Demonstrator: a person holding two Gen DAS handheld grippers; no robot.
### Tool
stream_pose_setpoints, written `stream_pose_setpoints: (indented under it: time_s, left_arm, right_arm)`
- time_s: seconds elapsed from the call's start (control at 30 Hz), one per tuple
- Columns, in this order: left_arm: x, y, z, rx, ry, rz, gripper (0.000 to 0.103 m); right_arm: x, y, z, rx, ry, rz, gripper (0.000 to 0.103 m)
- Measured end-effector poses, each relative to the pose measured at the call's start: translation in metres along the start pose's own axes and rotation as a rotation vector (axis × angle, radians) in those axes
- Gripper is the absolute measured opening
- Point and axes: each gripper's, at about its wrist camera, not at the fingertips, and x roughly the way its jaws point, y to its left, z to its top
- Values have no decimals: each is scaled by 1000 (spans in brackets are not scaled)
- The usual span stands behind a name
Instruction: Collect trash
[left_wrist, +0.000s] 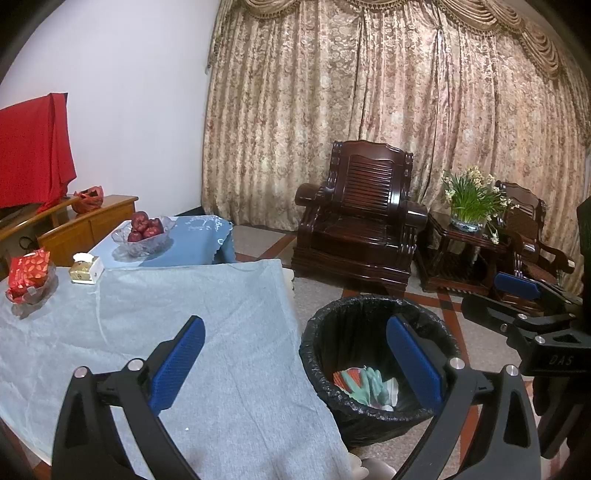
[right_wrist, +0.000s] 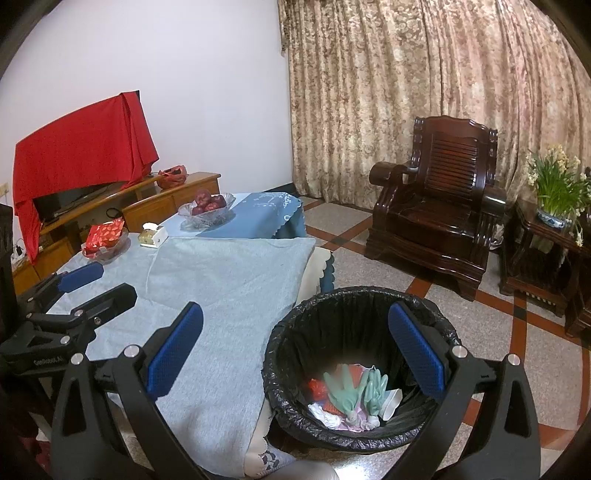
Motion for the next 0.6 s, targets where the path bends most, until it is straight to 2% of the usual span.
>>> stream_pose_setpoints:
  time_s: [0.6]
  left_arm:
    - [0, -1, 0, 1, 0, 0, 97]
  right_arm:
    - [1, 3, -1, 0, -1, -1, 98]
